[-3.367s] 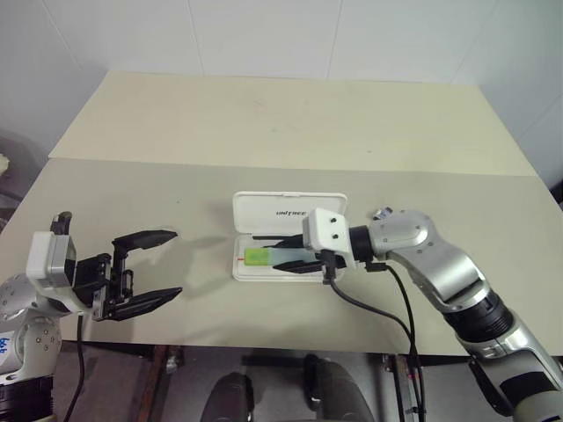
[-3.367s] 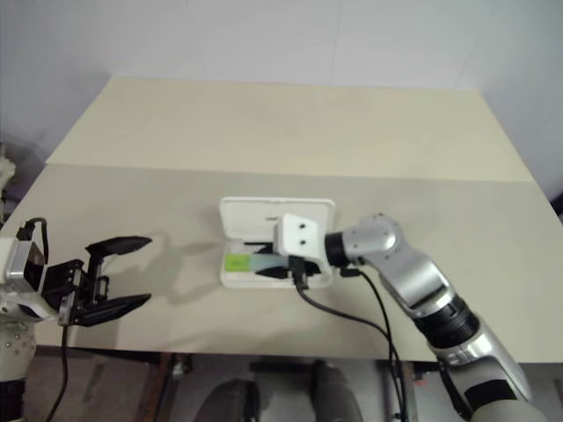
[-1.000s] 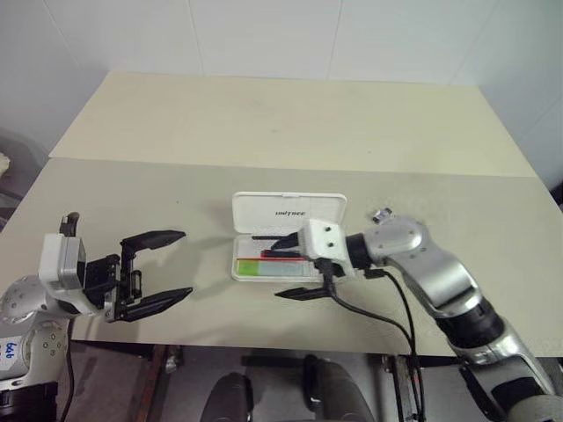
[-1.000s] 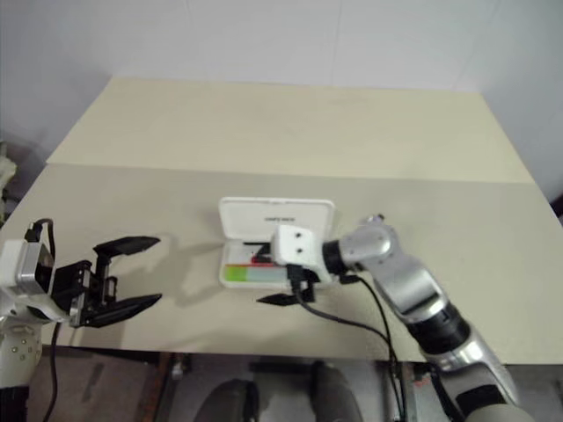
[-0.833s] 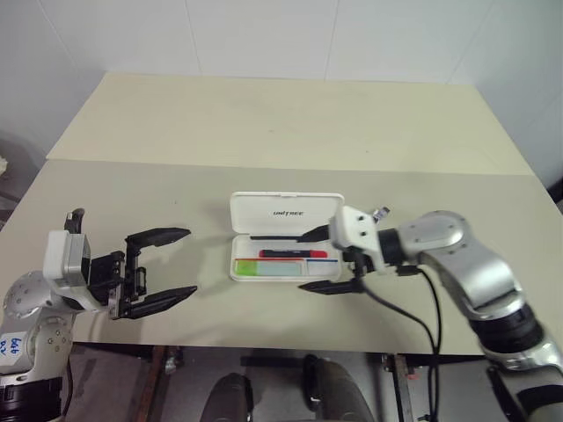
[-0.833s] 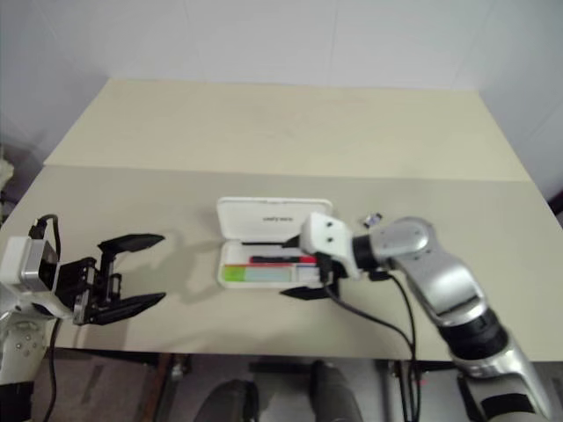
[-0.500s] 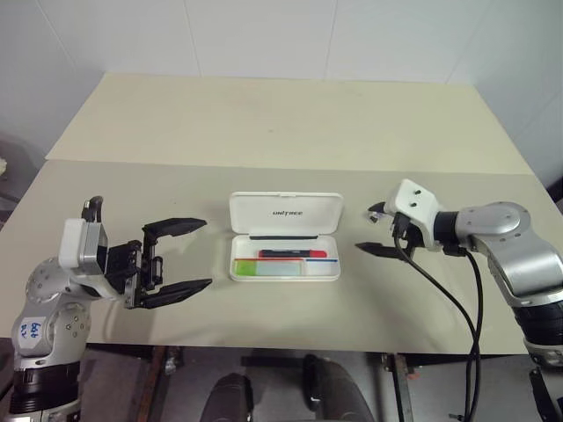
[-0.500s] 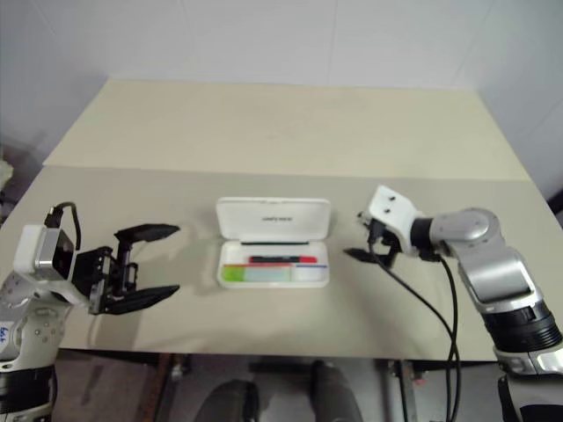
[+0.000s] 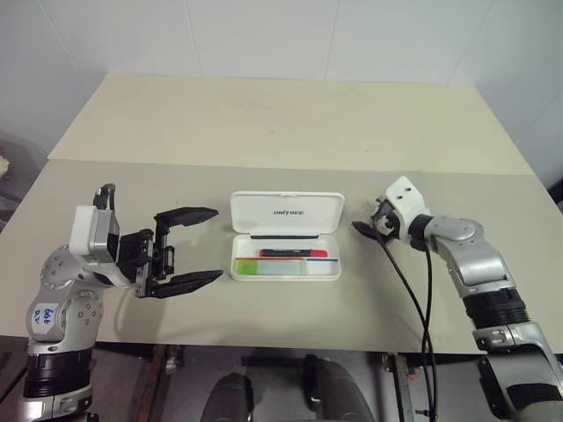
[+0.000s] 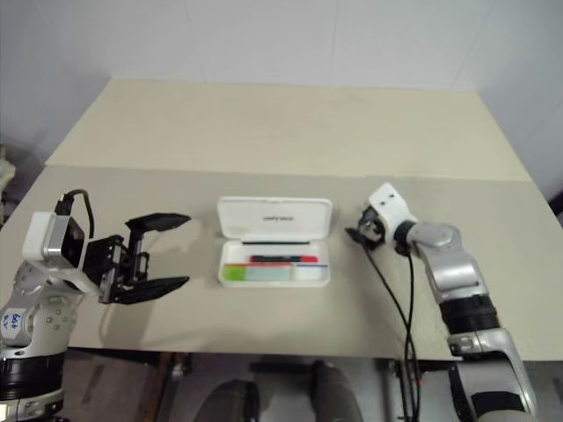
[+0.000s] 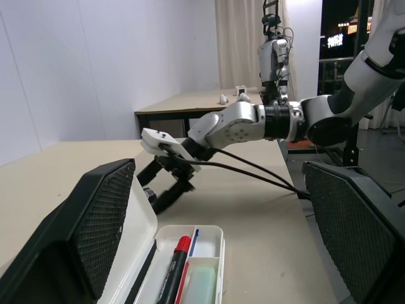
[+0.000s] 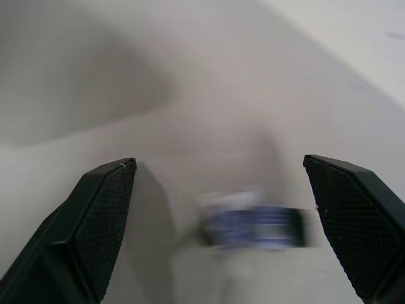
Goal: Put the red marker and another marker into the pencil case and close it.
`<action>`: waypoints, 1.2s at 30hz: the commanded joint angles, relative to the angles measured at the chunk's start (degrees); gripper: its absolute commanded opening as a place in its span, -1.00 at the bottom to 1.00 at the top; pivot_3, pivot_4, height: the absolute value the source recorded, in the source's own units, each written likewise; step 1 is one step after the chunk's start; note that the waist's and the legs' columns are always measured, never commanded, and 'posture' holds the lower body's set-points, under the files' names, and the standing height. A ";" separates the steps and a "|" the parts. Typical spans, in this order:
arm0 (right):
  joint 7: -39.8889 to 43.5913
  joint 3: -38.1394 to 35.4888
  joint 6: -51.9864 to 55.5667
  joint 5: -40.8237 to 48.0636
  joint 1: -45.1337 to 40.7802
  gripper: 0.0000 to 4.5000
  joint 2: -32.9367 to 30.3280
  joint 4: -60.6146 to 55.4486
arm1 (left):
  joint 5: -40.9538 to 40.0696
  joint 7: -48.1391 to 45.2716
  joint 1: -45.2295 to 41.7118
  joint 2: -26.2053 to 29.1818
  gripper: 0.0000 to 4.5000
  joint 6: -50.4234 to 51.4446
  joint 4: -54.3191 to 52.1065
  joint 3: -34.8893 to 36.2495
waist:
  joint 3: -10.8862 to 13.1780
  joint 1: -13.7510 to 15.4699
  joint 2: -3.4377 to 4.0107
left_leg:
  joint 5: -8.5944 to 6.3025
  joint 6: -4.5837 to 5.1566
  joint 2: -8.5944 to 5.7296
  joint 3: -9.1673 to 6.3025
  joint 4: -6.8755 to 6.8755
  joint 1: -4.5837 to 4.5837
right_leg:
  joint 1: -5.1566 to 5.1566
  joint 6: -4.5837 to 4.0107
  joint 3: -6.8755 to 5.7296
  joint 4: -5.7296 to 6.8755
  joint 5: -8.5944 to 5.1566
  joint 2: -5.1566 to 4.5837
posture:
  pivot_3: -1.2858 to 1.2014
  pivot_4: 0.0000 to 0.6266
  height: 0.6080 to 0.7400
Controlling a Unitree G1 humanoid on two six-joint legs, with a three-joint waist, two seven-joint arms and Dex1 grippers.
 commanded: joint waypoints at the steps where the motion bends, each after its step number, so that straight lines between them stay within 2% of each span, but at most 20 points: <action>1: -2.01 -2.81 -2.91 -0.17 -2.01 0.99 -0.29 3.82 | -1.06 0.14 0.33 0.61 1.00 -0.12 -2.26 1.03 | 0.00 0.00 0.00 | 0.00 0.00 0.00 -0.01 -0.01 0.00 | 0.00 0.00 -0.01 -0.01 0.00 0.00 | 0.03 -0.52 1.00; 5: -1.12 -2.76 -2.68 -0.30 -1.52 0.99 -1.19 4.81 | -1.22 0.17 0.89 0.74 1.00 -0.17 -2.63 1.37 | 0.00 0.00 0.00 | 0.00 0.00 0.01 -0.01 -0.03 0.00 | 0.00 0.00 0.00 -0.02 0.00 0.01 | 0.03 -0.52 1.00; 14: 6.53 -2.79 4.86 3.93 2.95 0.99 -3.97 -3.23 | -1.14 0.69 1.77 0.73 1.00 -0.32 -3.37 1.51 | 0.00 0.06 0.00 | 0.00 0.00 0.02 -0.02 -0.02 0.00 | 0.00 0.02 0.01 0.00 0.01 0.00 | 0.03 -0.52 1.00; 20: 6.20 -3.18 5.63 4.17 3.03 0.99 -3.34 -2.61 | -1.02 0.68 1.72 0.63 1.00 -0.37 -3.40 1.27 | 0.00 0.01 0.00 | 0.00 0.00 0.02 0.00 -0.02 0.02 | 0.01 0.02 0.02 0.02 0.01 0.02 | 0.03 -0.52 1.00; 24: 6.08 -3.00 4.45 4.18 1.22 0.99 -1.98 0.27 | -1.01 0.62 1.35 0.44 1.00 -0.39 -3.27 0.96 | 0.00 -0.10 0.00 | 0.00 0.00 0.01 0.02 0.00 0.03 | 0.01 0.02 0.03 0.02 0.01 0.02 | 0.03 -0.52 1.00; 32: 3.70 -1.89 -1.20 1.01 -5.42 0.99 0.98 14.56 | -1.32 0.79 1.23 0.41 1.00 -0.25 -3.71 0.98 | -0.01 -0.61 -0.01 | 0.24 0.06 0.01 0.23 0.03 0.28 | 0.22 -0.06 0.22 -0.08 0.27 0.06 | 0.03 -0.52 1.00; 36: 4.33 -1.31 0.38 0.50 -6.00 0.99 0.86 16.81 | -1.77 1.26 2.00 0.56 1.00 0.10 -4.53 1.47 | -0.01 -0.67 -0.02 | 0.37 0.12 0.01 0.25 0.06 0.36 | 0.37 -0.21 0.30 -0.20 0.34 0.04 | 0.03 -0.52 1.00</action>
